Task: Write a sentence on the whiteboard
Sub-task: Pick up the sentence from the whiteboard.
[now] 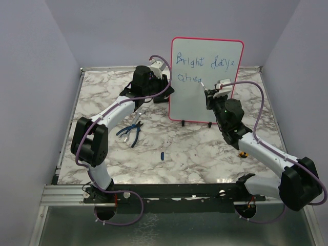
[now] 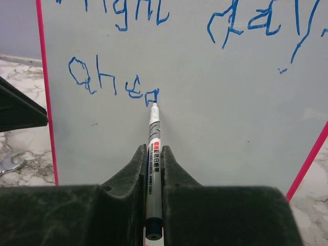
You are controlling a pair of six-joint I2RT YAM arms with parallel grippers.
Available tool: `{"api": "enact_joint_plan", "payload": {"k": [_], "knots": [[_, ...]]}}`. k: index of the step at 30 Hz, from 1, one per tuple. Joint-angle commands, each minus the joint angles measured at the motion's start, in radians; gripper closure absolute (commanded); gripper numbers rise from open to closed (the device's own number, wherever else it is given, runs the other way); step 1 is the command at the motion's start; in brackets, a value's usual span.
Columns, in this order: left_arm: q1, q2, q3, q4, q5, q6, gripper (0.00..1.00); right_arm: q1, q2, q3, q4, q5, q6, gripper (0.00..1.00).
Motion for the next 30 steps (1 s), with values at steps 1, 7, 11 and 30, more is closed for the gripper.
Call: {"api": "enact_joint_plan", "payload": {"k": [1, 7, 11, 30], "knots": [[-0.007, -0.040, -0.009, -0.008, -0.009, 0.015, 0.73, 0.000, -0.018, -0.020, -0.021, 0.028, 0.011, 0.99], [-0.007, -0.043, -0.008, -0.008, -0.008, 0.016, 0.73, 0.001, -0.021, -0.028, -0.028, 0.040, 0.015, 0.99], [-0.007, -0.043, -0.008, -0.008, -0.008, 0.016, 0.73, 0.000, -0.023, -0.032, -0.029, 0.049, 0.017, 0.99], [-0.007, -0.046, -0.009, -0.008, -0.010, 0.016, 0.73, 0.000, -0.033, -0.005, -0.019, 0.052, 0.001, 0.99]]}}
